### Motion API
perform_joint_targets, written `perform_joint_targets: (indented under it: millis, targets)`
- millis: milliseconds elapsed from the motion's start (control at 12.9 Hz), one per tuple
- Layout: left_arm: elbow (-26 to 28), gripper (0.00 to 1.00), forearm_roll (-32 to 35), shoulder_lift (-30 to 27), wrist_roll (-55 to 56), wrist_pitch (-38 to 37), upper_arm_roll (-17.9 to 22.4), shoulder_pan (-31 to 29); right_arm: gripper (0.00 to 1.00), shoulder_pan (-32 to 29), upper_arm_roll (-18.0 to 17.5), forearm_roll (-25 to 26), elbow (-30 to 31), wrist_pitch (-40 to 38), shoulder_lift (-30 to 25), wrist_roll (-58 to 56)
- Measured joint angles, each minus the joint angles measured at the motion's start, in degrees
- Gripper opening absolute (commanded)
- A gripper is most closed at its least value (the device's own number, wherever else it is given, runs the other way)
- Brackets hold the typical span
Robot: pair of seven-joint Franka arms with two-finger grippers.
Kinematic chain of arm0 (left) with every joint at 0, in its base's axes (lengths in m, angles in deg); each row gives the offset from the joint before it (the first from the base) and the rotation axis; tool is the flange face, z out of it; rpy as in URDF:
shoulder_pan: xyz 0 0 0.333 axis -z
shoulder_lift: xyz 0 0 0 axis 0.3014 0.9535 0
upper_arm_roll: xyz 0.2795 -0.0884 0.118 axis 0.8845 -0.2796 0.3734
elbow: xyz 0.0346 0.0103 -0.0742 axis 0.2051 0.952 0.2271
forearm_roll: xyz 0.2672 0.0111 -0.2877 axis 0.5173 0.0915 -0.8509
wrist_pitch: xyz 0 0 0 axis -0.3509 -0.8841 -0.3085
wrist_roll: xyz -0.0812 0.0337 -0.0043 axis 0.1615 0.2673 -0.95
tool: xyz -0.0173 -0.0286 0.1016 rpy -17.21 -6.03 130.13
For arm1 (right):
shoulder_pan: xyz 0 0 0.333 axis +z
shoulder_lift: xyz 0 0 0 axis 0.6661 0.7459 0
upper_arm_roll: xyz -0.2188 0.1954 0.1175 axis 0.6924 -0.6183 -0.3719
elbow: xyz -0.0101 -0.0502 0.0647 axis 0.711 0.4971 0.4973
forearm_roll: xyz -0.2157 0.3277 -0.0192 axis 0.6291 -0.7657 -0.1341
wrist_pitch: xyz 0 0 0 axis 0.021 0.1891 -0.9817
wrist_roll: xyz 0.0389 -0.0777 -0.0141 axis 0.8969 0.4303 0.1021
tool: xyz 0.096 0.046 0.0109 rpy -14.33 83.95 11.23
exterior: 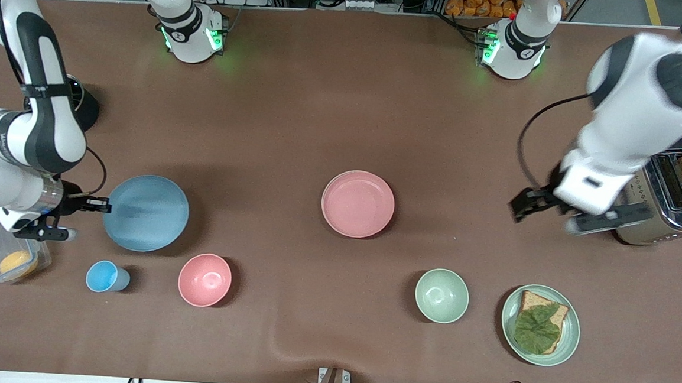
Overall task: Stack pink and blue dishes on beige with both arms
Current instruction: 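Slide the blue plate toward the pink plate with the right gripper while the left retracts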
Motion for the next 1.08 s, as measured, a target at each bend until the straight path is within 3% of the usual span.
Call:
perform_joint_targets:
  millis: [155,464,1083]
  targets:
    - [-3.6,1.0,0.0,-0.6,-3.6,-6.1,0.0,-2.4,0.0,0.7,-4.6,-0.3,-0.1,-2.6,-1.5,6.2]
    - [-5.3,1.0,-0.1,-2.2,-4.2,-10.2,0.0,-3.2,0.0,3.9,-14.1,-0.4,-0.9,-3.4,-2.5,23.9]
    - [-5.4,1.0,-0.5,-4.3,-4.0,-12.5,-0.4,-3.5,0.0,12.7,-15.3,-7.4,-2.6,-3.4,-2.5,39.3]
